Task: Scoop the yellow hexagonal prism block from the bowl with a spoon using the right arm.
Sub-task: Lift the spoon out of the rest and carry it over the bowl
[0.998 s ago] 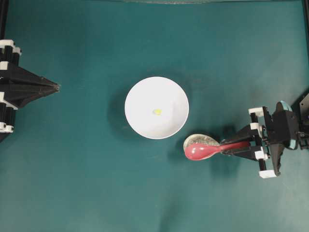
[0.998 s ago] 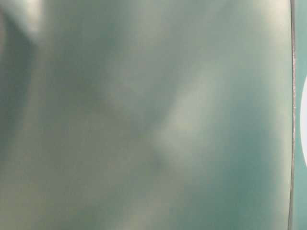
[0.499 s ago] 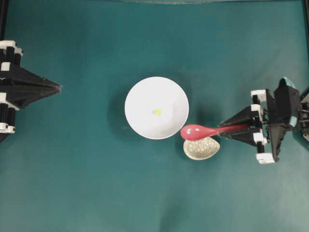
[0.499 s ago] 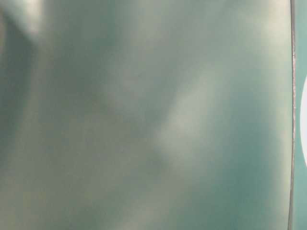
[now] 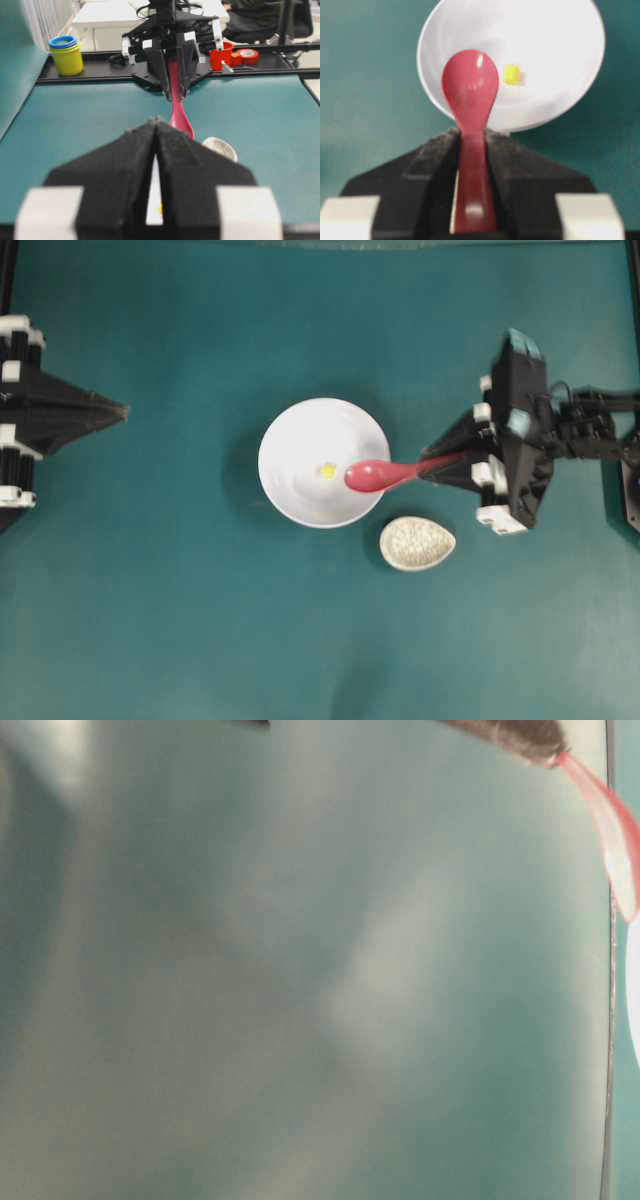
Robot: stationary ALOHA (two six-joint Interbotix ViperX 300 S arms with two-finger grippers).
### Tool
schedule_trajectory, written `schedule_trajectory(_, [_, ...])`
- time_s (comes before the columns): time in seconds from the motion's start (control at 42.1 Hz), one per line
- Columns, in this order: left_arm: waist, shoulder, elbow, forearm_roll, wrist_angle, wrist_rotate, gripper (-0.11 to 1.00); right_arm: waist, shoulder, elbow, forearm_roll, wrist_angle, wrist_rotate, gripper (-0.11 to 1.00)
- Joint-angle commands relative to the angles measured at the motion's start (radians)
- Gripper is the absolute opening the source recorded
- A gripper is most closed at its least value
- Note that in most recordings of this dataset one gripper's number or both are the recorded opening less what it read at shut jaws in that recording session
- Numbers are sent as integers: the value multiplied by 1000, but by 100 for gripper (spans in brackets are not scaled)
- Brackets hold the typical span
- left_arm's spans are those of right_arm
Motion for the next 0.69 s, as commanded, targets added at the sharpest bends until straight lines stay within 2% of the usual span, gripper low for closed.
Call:
schedule_trajectory(0.0, [6, 9, -15, -2, -2, -3, 0, -37, 14, -77, -2, 87, 2, 24])
schedule_trajectory(0.214, [8, 9, -15, -3, -2, -12, 0, -98, 114, -199, -2, 281, 5, 24])
schedule_trajectory(0.38, [8, 9, -15, -2, 0, -12, 0, -109, 199, -288, -17, 407, 5, 24])
schedule_trajectory(0.499, [8, 9, -15, -2, -2, -12, 0, -109, 244, -337, -48, 469, 8, 24])
schedule_trajectory(0.665, [6, 9, -15, -3, -2, -12, 0, -109, 270, -368, -77, 499, 12, 24])
